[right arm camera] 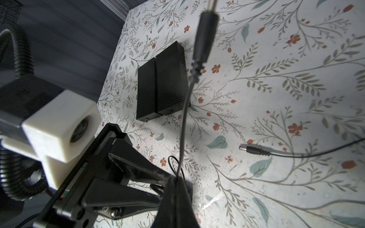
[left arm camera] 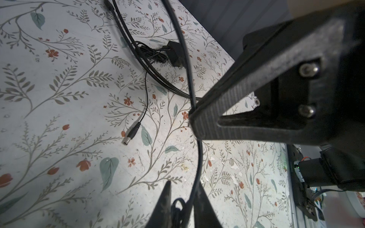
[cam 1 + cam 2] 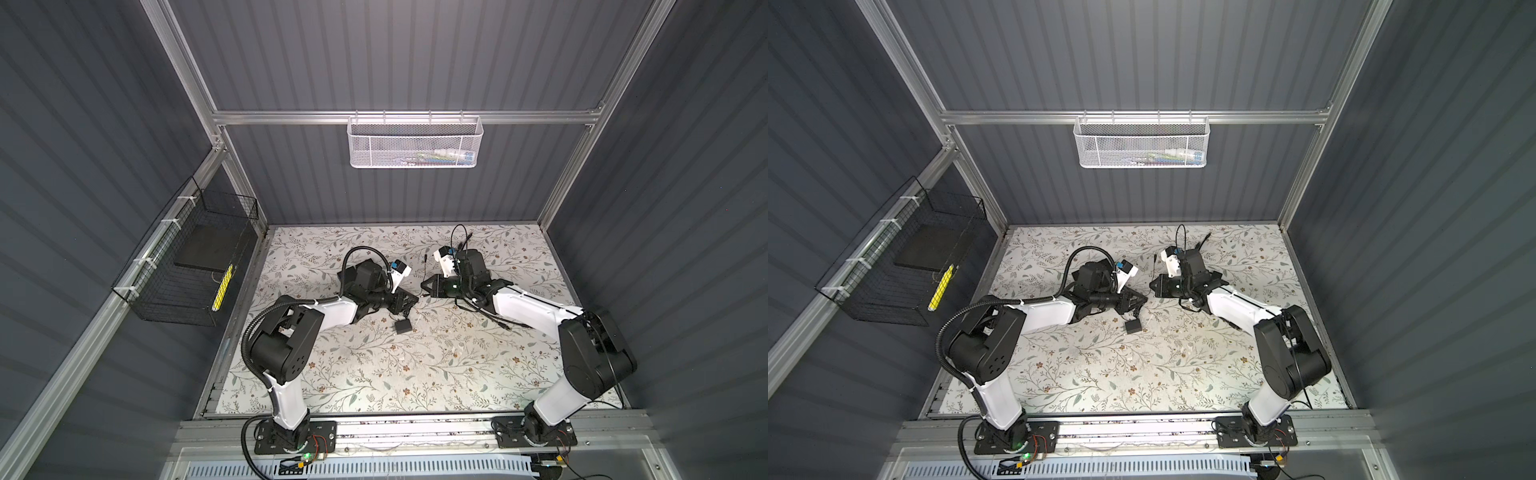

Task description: Insert the plug into the switch port

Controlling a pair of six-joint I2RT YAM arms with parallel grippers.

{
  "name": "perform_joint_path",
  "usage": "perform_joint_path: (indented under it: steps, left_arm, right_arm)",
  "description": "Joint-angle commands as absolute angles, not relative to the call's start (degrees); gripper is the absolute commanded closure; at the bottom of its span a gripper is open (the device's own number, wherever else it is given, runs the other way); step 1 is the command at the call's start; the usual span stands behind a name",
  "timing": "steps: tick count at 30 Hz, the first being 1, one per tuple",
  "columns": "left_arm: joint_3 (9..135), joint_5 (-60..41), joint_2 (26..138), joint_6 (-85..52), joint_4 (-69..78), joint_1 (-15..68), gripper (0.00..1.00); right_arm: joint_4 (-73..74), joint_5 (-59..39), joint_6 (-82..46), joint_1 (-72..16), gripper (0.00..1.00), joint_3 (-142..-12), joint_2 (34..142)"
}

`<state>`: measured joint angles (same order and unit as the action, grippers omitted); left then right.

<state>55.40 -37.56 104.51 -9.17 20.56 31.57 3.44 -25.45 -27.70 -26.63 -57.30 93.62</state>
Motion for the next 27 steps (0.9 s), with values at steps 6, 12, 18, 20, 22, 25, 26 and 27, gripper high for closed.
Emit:
perform_joint_path:
  steps: [6, 12, 18, 20, 22, 25, 26, 27]
  left_arm:
    - [57.3, -38.2, 104.5, -8.7, 18.8, 31.6, 0.96]
    - [57.0, -37.5, 103.7, -8.5, 18.2, 31.6, 1.0]
    - [56.3, -37.2, 102.5, -8.5, 18.1, 31.6, 1.0]
    - [56.1, -37.1, 102.2, -8.6, 18.1, 31.6, 1.0]
    - [55.9, -36.9, 101.9, -8.5, 18.1, 31.6, 1.0]
    - [55.9, -36.6, 101.5, -8.4, 17.8, 31.6, 1.0]
    - [55.9, -36.5, 101.4, -8.3, 17.8, 31.6, 1.0]
    - [55.9, -36.3, 101.2, -8.3, 17.7, 31.6, 1.0]
  right_arm:
    - [3.9, -25.1, -27.9, -26.3, 0.98, -56.5, 92.3]
    - [3.1, -24.7, -28.1, -24.8, 0.74, -55.9, 91.1]
    - [11.9, -30.1, -32.4, -16.8, 0.71, -48.7, 85.0]
    - [12.5, -30.8, -32.7, -15.2, 0.7, -48.2, 84.4]
    - [12.7, -30.4, -33.0, -14.9, 0.69, -48.5, 84.5]
    - [12.9, -31.9, -35.5, -14.7, 0.7, -49.9, 86.6]
    - [13.8, -32.9, -36.9, -14.7, 0.7, -49.9, 87.4]
    - [15.5, -34.1, -39.1, -14.7, 0.7, -49.4, 88.3]
